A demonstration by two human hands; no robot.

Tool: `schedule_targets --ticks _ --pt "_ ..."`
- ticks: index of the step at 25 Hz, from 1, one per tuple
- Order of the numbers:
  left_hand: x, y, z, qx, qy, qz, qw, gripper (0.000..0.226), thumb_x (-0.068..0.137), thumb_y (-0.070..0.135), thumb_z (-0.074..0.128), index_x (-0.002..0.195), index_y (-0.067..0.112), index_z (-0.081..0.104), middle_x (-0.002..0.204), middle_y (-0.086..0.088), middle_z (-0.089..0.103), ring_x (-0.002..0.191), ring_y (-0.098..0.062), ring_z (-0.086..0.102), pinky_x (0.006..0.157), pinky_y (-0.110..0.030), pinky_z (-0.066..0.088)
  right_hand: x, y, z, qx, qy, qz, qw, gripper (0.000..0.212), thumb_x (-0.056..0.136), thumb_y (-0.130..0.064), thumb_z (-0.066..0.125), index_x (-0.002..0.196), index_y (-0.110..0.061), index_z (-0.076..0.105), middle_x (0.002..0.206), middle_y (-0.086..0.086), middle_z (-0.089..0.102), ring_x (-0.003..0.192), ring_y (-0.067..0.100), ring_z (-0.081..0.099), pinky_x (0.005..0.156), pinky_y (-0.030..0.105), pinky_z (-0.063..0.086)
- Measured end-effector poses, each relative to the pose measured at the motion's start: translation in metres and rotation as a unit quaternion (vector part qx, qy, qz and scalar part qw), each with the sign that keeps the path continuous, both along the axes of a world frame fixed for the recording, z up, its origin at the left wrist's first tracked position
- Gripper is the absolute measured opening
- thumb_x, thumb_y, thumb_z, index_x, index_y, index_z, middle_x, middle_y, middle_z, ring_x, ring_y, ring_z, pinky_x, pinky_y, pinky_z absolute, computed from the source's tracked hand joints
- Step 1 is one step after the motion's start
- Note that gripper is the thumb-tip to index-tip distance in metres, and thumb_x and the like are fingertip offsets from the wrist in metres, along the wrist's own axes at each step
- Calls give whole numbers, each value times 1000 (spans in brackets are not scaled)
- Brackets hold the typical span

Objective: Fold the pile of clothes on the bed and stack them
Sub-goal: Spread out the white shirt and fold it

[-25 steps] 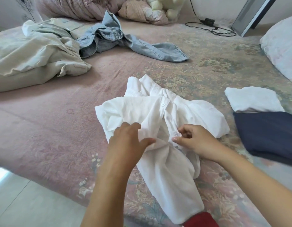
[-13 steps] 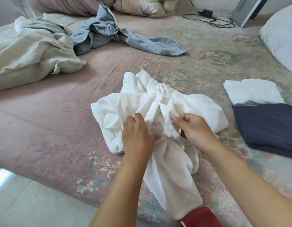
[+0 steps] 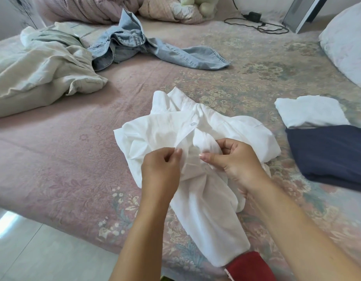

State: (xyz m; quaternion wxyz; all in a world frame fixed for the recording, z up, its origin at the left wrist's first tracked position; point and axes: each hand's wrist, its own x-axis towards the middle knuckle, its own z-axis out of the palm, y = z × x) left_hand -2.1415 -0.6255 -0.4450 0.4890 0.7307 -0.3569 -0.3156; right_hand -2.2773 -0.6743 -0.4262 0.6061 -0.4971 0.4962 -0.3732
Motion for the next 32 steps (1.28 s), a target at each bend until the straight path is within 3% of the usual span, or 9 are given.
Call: schedule_targets --ticks 3,5,9,13,17,22,25,29,32 --pt "-6 6 16 -22 232 17 972 18 91 13 63 79 4 72 78 -18 71 69 -23 66 59 -37 57 17 8 -2 -66 61 -68 994 21 75 -1 75 70 -20 68 70 1 71 68 14 65 71 33 55" --pt "-11 7 24 -31 289 25 956 14 91 8 62 84 -1 70 76 -14 72 67 -19 68 55 -31 57 26 15 -6 -60 60 -135 987 18 78 -3 72 71 -20 67 73 2 71 70 17 65 73 36 54" --pt "-10 8 24 -47 238 45 969 9 89 8 65 83 4 71 72 -8 73 66 -19 70 70 -43 60 38 35 -10 28 -41 -205 977 8 82 -2 68 88 -7 69 75 5 72 69 15 67 68 28 55" --pt "-5 10 22 -49 160 36 985 4 84 12 71 85 11 74 76 -8 74 80 -30 71 80 -50 57 41 37 -1 137 -172 -180 959 6 82 -2 69 80 -7 70 74 11 70 70 22 64 78 40 54" --pt "-6 14 31 -46 228 20 972 6 85 8 69 88 5 73 78 -12 74 73 -25 70 79 -42 58 39 38 7 88 -166 -173 967 4 82 -5 70 79 -9 70 72 8 71 72 23 64 77 42 55" --pt "-3 14 32 -48 287 7 957 9 88 6 64 91 1 71 78 -12 73 67 -18 69 68 -32 59 36 39 9 44 -148 -179 972 14 78 1 72 88 -8 68 72 3 73 66 11 66 68 27 54" --pt "-2 13 32 -51 312 2 949 10 90 7 62 88 1 70 77 -10 72 67 -17 69 66 -32 59 35 36 8 26 -111 -193 975 14 79 0 71 82 -13 68 68 -3 72 63 9 65 62 24 53" --pt "-1 12 32 -56 305 -4 951 12 90 10 62 92 1 69 82 -12 73 72 -20 70 73 -35 58 36 36 5 18 -95 -176 980 4 84 -9 70 85 -13 70 73 0 73 69 13 67 71 32 56" --pt "-1 11 32 -55 300 -5 952 12 89 11 64 93 1 69 84 -14 73 74 -23 71 78 -38 57 35 36 6 16 -115 -148 982 12 81 -3 71 89 -12 68 75 2 74 67 10 68 60 22 53"
